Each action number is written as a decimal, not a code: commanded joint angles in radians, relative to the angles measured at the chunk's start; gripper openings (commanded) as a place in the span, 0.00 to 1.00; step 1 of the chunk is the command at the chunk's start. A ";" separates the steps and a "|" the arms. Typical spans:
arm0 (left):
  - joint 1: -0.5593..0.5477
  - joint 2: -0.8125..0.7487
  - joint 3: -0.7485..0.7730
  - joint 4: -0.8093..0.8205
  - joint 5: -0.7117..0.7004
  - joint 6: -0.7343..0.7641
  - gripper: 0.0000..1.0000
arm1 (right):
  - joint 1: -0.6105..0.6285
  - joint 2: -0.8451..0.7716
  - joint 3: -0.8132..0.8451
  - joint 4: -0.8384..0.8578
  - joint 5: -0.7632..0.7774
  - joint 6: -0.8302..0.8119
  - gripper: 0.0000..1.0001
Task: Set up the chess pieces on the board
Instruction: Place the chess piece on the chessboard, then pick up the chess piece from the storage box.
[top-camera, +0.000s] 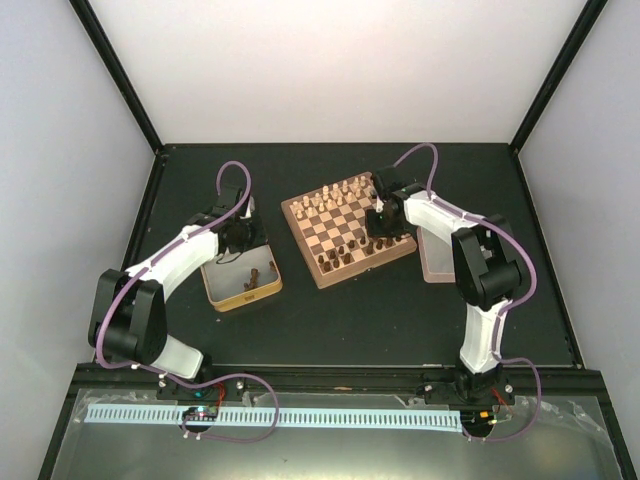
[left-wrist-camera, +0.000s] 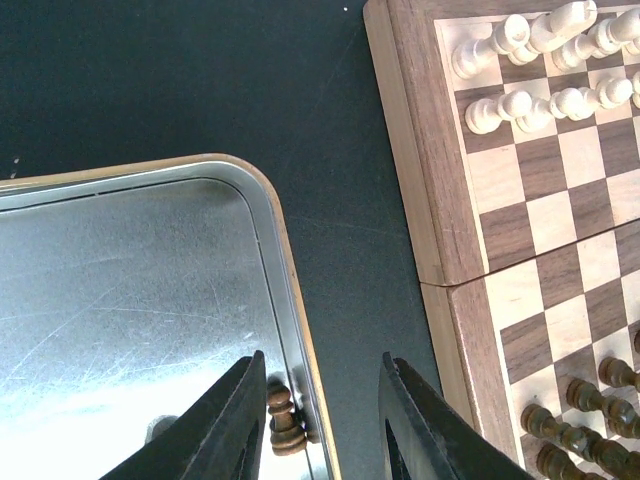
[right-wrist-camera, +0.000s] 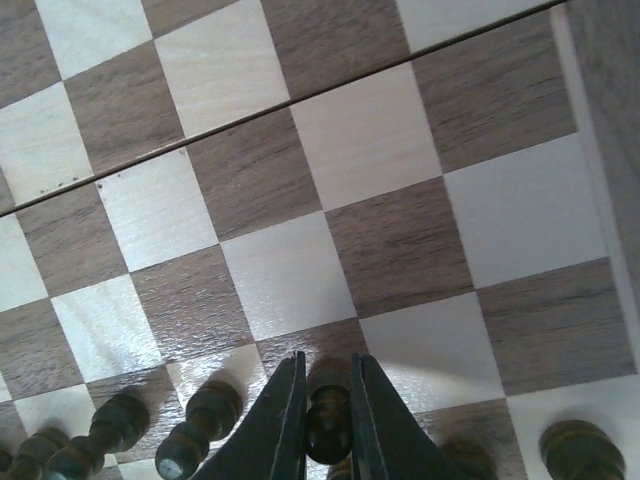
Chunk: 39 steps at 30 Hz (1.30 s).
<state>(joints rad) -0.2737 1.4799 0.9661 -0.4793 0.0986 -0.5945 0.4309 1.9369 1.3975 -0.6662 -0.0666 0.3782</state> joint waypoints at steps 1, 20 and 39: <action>0.010 0.000 0.006 0.010 0.019 0.014 0.33 | 0.002 0.020 0.032 -0.018 -0.028 -0.025 0.09; 0.009 -0.018 -0.004 -0.029 -0.048 0.019 0.35 | 0.002 -0.034 0.040 -0.005 -0.021 0.001 0.27; 0.024 -0.007 -0.154 -0.096 -0.066 0.059 0.47 | 0.005 -0.193 0.017 0.022 0.017 0.057 0.32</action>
<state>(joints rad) -0.2565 1.4322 0.8066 -0.5686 -0.0250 -0.5713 0.4313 1.7702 1.4101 -0.6640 -0.0475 0.4156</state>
